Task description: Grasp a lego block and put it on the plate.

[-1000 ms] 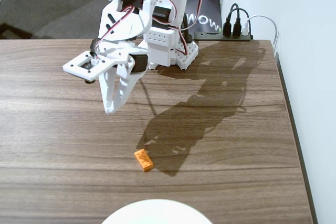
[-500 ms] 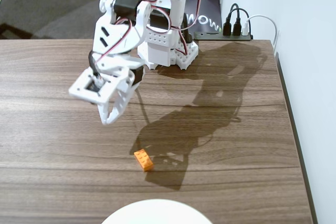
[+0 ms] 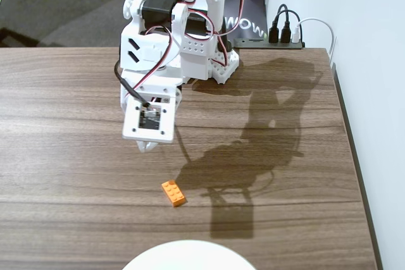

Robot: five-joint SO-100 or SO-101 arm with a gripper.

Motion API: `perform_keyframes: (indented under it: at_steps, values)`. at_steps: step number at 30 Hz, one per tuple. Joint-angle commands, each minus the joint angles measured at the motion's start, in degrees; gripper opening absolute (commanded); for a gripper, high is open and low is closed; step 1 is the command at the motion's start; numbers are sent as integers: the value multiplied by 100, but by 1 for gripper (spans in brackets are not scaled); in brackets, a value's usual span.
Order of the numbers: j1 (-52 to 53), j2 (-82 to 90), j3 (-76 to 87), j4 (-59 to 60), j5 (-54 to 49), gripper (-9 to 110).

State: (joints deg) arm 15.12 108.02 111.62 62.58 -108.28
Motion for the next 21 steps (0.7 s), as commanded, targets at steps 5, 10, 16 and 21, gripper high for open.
perform_keyframes:
  at_steps: [5,10,16,21]
  values:
    - [-79,-316,-1160,853,-976,1]
    - [-79,-642,-1723,1459,-1345,1]
    - [-88,-1063,-2268,1608,-1582,1]
    - [-272,-1362,-2373,1521,-1670,1]
